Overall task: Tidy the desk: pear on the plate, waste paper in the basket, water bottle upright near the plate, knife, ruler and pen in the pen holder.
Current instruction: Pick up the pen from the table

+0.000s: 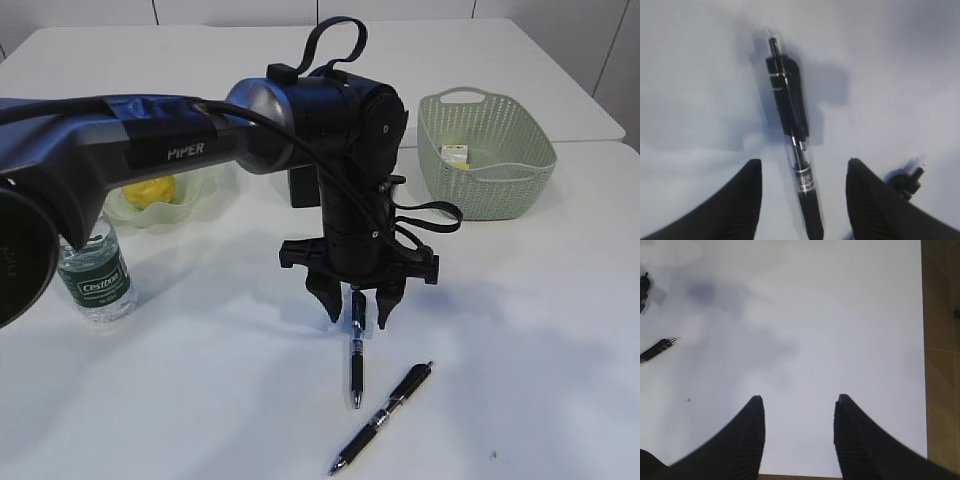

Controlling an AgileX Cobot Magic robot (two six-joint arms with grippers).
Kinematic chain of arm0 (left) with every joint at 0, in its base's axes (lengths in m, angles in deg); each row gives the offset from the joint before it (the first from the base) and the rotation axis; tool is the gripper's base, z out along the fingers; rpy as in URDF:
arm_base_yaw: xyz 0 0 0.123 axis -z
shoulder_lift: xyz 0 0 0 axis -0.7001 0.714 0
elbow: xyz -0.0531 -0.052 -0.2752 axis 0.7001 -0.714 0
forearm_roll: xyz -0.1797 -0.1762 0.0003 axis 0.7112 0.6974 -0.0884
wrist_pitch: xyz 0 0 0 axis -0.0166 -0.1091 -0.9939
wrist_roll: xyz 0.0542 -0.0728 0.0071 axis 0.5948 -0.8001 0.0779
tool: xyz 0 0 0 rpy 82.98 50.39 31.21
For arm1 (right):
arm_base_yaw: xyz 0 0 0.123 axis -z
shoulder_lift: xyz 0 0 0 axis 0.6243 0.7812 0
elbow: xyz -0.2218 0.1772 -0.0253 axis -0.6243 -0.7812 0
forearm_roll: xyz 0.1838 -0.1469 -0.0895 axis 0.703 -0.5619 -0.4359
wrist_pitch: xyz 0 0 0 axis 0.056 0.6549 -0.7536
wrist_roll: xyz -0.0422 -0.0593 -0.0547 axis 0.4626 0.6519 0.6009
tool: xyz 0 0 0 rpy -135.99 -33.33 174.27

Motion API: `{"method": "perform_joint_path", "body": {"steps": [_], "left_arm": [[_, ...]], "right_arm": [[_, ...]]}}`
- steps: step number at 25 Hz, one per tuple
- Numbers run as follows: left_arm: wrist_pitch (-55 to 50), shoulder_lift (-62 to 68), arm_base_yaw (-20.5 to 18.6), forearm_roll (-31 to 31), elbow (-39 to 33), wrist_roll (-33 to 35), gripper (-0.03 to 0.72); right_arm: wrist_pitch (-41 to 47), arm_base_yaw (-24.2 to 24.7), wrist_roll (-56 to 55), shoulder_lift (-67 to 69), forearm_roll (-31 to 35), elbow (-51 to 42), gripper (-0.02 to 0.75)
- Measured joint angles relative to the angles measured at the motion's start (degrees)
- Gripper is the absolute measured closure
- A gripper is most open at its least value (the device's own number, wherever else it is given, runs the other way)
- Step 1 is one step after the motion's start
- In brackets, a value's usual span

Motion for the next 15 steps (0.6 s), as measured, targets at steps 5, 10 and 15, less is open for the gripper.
{"method": "perform_joint_path", "body": {"steps": [5, 10, 15], "left_arm": [[1.5, 0.0, 0.0, 0.0, 0.0, -1.5, 0.307], [2.1, 0.0, 0.0, -0.1, 0.0, -1.6, 0.307], [2.7, 0.0, 0.0, -0.5, 0.0, -1.5, 0.316]], "right_arm": [[0.0, 0.0, 0.0, 0.0, 0.0, 0.0, 0.368], [0.0, 0.0, 0.0, 0.0, 0.0, 0.0, 0.368], [0.0, 0.0, 0.0, 0.0, 0.0, 0.0, 0.368]]}}
